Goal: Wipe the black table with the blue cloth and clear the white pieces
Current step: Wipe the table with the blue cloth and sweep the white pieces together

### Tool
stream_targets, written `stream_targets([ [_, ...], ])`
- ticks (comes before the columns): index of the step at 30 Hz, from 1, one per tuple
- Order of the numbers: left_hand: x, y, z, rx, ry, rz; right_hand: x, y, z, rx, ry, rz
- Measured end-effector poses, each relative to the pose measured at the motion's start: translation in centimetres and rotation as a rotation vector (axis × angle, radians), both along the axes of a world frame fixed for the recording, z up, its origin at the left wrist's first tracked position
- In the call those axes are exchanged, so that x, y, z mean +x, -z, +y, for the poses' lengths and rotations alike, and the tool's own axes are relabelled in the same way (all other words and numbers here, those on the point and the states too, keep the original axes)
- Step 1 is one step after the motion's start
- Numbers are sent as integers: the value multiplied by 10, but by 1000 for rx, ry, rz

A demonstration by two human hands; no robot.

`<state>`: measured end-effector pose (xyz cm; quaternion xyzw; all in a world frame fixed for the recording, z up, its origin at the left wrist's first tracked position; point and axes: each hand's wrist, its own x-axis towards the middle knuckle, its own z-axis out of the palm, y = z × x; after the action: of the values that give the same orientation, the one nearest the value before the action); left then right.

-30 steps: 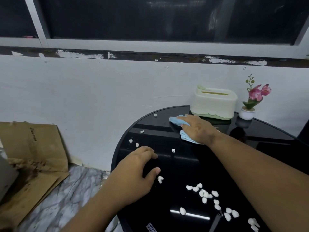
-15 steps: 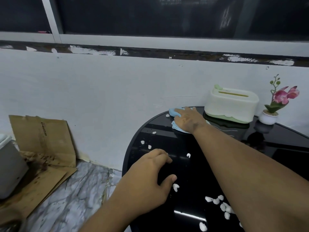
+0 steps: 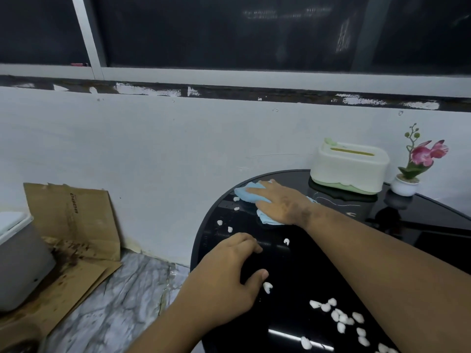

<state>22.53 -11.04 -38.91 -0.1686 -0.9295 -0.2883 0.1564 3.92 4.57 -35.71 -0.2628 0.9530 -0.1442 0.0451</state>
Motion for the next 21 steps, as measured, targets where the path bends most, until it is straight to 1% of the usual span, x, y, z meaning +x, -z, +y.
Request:
stream_targets([
  [3, -2, 1, -1, -2, -5, -6, -12, -4, 9, 51, 57, 17],
  [6, -6, 2, -1, -4, -10, -18, -24, -6, 9, 104, 204, 94],
  [8, -8, 3, -2, -2, -12, -30, -30, -2, 6, 103, 288, 130],
  [10, -8, 2, -2, -2, -12, -43, -33, 2, 5, 54, 351, 107],
  [12, -6, 1, -3, -7, -9, -51, -29, 3, 9, 9, 329, 75],
  [16, -6, -2, -4, -10, -6, -86, 1, -13, 30, -53, 200, 31],
  [17, -6, -5, -4, 0, -9, -96, 9, -15, 40, -67, 185, 48],
  [21, -18, -25, 5, 30, -62, -120, 48, -20, 97, -17, 204, 213],
])
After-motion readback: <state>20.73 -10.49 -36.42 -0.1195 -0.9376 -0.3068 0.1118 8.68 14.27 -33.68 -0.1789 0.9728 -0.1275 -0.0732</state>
